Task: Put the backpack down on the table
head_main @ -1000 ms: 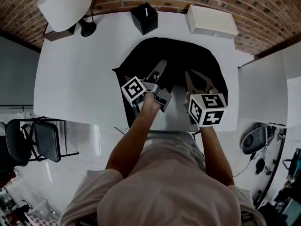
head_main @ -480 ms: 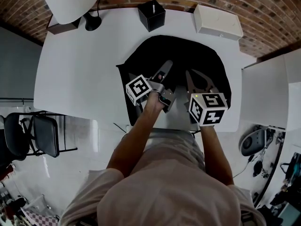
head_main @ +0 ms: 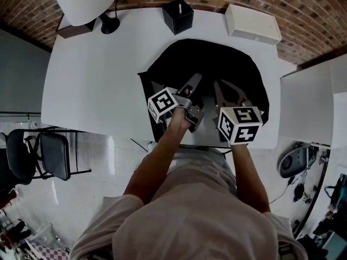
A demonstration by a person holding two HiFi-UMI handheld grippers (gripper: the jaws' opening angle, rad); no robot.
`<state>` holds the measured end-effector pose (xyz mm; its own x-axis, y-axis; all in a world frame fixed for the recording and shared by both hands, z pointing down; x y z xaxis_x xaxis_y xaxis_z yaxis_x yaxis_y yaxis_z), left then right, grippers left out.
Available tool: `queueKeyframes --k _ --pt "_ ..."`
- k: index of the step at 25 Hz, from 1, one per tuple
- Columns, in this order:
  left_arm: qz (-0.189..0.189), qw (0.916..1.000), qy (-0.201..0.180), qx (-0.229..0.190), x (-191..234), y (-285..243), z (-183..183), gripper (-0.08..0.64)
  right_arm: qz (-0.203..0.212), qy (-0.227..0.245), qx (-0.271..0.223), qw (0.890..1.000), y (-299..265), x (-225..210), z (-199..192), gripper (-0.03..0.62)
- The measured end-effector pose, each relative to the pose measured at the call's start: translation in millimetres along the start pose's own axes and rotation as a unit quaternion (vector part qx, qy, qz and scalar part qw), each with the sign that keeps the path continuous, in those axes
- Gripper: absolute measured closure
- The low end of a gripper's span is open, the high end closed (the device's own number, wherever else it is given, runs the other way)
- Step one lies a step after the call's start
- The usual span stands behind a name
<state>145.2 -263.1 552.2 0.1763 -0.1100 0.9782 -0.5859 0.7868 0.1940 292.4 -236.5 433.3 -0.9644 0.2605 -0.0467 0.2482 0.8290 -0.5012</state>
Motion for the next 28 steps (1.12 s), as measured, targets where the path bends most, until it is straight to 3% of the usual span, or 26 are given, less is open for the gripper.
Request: queueKeyframes --k 21,28 --pt "0.042 0.9970 0.026 0.060 -15.5 48.9 -1.0 0.360 -0.033 -0.029 -0.005 0.999 32.4 41.7 -1.6 0.591" --pt "0.034 0.9941 0.021 0.101 -28.5 57.1 -0.8 0.360 -0.051 -0.049 -0.011 0.997 43.5 49.7 -3.9 0.591"
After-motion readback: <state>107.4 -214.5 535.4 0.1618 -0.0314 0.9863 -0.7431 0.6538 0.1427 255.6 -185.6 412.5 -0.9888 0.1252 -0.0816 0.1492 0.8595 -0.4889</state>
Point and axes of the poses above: the fingertips, and each gripper's own axes: y backward along the fingers, x to its left, z out of its top, the point moved 9 cm from there along y, backward along the fingers, and after that the axes turned 11 degrees about -z, right-handed, at the moved point
